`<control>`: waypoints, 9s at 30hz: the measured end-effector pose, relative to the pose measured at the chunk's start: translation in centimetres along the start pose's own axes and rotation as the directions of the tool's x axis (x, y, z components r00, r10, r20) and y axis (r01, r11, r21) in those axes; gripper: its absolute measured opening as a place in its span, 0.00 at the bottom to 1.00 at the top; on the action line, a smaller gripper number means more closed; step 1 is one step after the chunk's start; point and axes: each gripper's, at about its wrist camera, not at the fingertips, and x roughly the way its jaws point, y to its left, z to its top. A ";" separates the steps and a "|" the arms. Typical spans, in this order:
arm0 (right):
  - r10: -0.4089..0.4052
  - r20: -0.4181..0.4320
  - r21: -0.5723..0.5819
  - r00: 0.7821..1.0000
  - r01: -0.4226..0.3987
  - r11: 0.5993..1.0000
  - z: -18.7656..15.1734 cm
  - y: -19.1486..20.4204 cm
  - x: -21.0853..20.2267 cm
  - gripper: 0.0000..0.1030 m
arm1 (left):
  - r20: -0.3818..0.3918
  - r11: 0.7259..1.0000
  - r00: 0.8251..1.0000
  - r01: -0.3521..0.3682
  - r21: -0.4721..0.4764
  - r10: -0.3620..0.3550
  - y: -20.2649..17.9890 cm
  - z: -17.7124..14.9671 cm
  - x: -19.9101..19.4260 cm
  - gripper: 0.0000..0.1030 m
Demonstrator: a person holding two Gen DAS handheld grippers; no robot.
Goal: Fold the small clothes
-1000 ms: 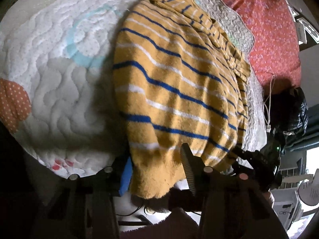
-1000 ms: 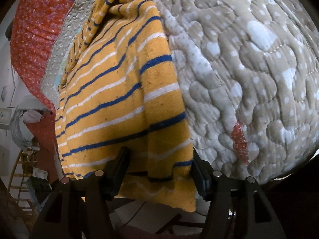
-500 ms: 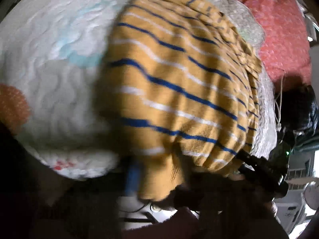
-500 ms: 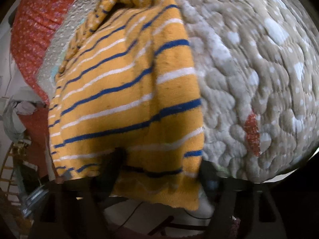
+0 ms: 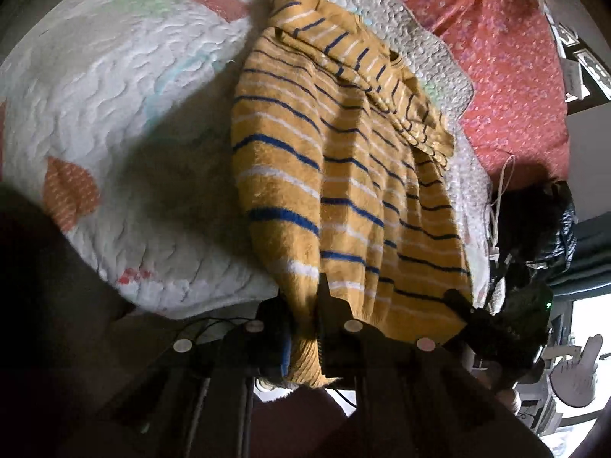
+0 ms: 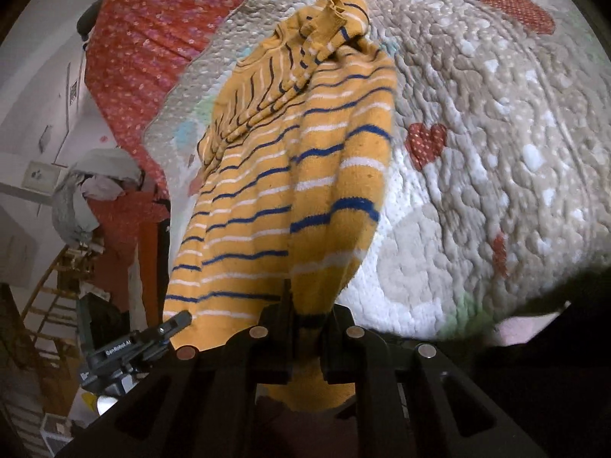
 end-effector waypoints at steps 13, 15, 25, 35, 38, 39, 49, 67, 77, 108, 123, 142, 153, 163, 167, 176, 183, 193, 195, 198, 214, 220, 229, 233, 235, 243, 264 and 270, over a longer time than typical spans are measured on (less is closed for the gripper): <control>0.055 -0.080 0.057 0.995 -0.051 0.997 -2.8 -2.0 -0.1 0.10 | -0.028 0.995 0.997 0.071 -0.067 -0.073 3.1 -2.9 -1.1 0.09; 0.081 -0.062 0.031 0.995 -0.079 0.996 -1.2 -0.3 -0.1 0.10 | -0.015 0.994 0.996 0.090 -0.059 -0.091 2.4 -1.8 -1.6 0.09; 0.147 0.040 -0.024 0.988 -0.146 0.989 12.9 6.4 2.0 0.10 | 0.097 0.994 0.990 0.106 -0.002 -0.106 -4.5 11.2 -2.6 0.09; 0.074 0.149 0.259 0.986 -0.111 0.959 24.6 1.9 8.9 0.49 | 0.081 1.000 0.997 -0.009 -0.005 0.009 -8.0 26.0 5.9 0.11; 0.065 0.220 0.298 0.973 -0.131 0.946 26.1 0.9 8.9 0.68 | 0.065 0.994 0.995 0.085 -0.063 -0.081 -7.2 27.6 6.5 0.23; 0.078 0.232 0.309 0.970 -0.150 0.939 26.4 0.6 8.7 0.70 | 0.078 0.992 0.991 0.111 -0.065 -0.106 -7.1 28.0 6.1 0.24; -0.055 0.189 -0.029 0.980 0.062 0.998 23.8 3.8 4.7 0.71 | 0.137 0.988 0.988 -0.088 0.130 0.070 -5.8 25.3 2.6 0.45; -0.521 0.245 -0.111 0.818 0.557 0.823 27.1 0.4 7.4 0.08 | 0.094 0.872 0.917 -0.398 0.286 0.388 -2.5 19.7 8.5 0.17; -0.360 0.336 -0.181 0.870 0.435 0.882 25.5 1.0 2.3 0.52 | 0.128 0.942 0.959 -0.275 0.190 0.254 -2.4 21.4 4.9 0.17; -0.399 0.252 -0.105 0.882 0.435 0.894 27.1 -2.1 3.8 0.56 | 0.141 0.940 0.947 -0.307 0.148 0.287 -0.1 27.7 4.2 0.22; -0.259 0.133 -0.032 0.957 0.265 0.964 15.2 -4.4 6.2 0.48 | 0.076 0.937 0.963 -0.268 0.223 0.258 -0.4 17.4 7.4 0.47; -0.244 0.250 0.003 0.937 0.251 0.968 15.3 -4.1 -0.4 0.35 | 0.090 0.944 0.956 -0.292 0.155 0.281 2.4 18.1 2.8 0.15; -0.232 0.152 -0.222 0.961 0.262 0.939 24.0 4.5 11.6 0.35 | 0.179 0.980 0.975 -0.157 0.122 0.134 1.2 16.0 0.6 0.24; -0.285 0.214 0.001 0.934 0.291 0.957 29.3 0.6 10.2 0.35 | 0.194 0.995 0.977 -0.098 0.017 0.093 3.0 16.8 1.8 0.44; -0.193 0.181 -0.149 0.964 0.221 0.964 27.8 6.3 10.0 0.49 | 0.206 0.996 0.975 -0.083 -0.028 0.087 3.6 16.9 2.8 0.52; -0.185 -0.151 -0.419 0.971 0.106 0.902 22.5 18.5 22.8 0.64 | 0.221 0.994 0.975 -0.010 -0.105 0.033 4.8 16.8 5.0 0.68; -0.340 -0.270 -0.433 0.901 0.201 0.878 23.2 23.0 32.8 0.64 | 0.252 0.988 0.963 0.125 -0.091 -0.098 6.3 16.6 5.0 0.69; -0.711 -0.230 -0.733 0.665 0.362 0.576 19.1 28.2 42.7 0.88 | 0.249 0.972 0.951 0.213 -0.100 -0.183 5.9 17.4 5.6 0.95; -0.777 -0.185 -0.796 0.602 0.372 0.478 17.9 28.6 44.0 0.89 | 0.244 0.972 0.953 0.211 -0.100 -0.182 5.8 17.4 5.6 0.95; -0.814 -0.096 -0.862 0.573 0.361 0.356 16.1 29.3 44.4 0.73 | 0.221 0.986 0.967 0.148 -0.076 -0.128 5.5 17.6 5.6 0.61; -0.498 0.032 -0.661 0.866 0.392 0.639 22.1 24.1 21.1 0.13 | 0.148 0.964 0.955 0.241 0.117 -0.257 -5.4 14.6 2.9 0.23; -0.503 0.036 -0.468 0.863 0.460 0.755 26.1 12.4 13.3 0.13 | 0.090 0.961 0.975 0.182 0.208 -0.204 -9.1 12.2 3.9 0.38; -0.446 0.023 -0.290 0.895 0.433 0.854 27.4 2.2 10.5 0.17 | 0.002 0.989 0.998 0.054 0.135 -0.055 -7.5 11.8 6.3 0.38; -0.408 0.089 -0.213 0.909 0.418 0.883 27.4 1.0 7.6 0.33 | 0.007 0.978 1.000 -0.003 0.208 0.001 -9.9 12.0 6.5 0.41; -0.407 0.156 -0.208 0.900 0.432 0.877 26.9 1.8 5.6 0.33 | 0.000 0.969 1.000 -0.024 0.247 0.025 -11.1 12.3 7.6 0.41; -0.106 0.124 -0.220 0.987 0.132 0.967 22.7 2.6 4.8 0.30 | -0.045 0.934 0.994 -0.073 0.348 0.095 -15.5 12.7 14.1 0.42; -0.120 0.193 -0.009 0.974 0.124 0.992 24.7 -6.1 6.7 0.82 | -0.213 0.965 0.973 0.134 0.226 -0.085 -12.7 22.8 18.9 0.73; -0.173 0.157 -0.102 0.972 0.190 0.976 25.0 -2.6 8.5 0.30 | -0.229 0.948 0.973 0.098 0.302 -0.027 -15.8 20.7 20.3 0.48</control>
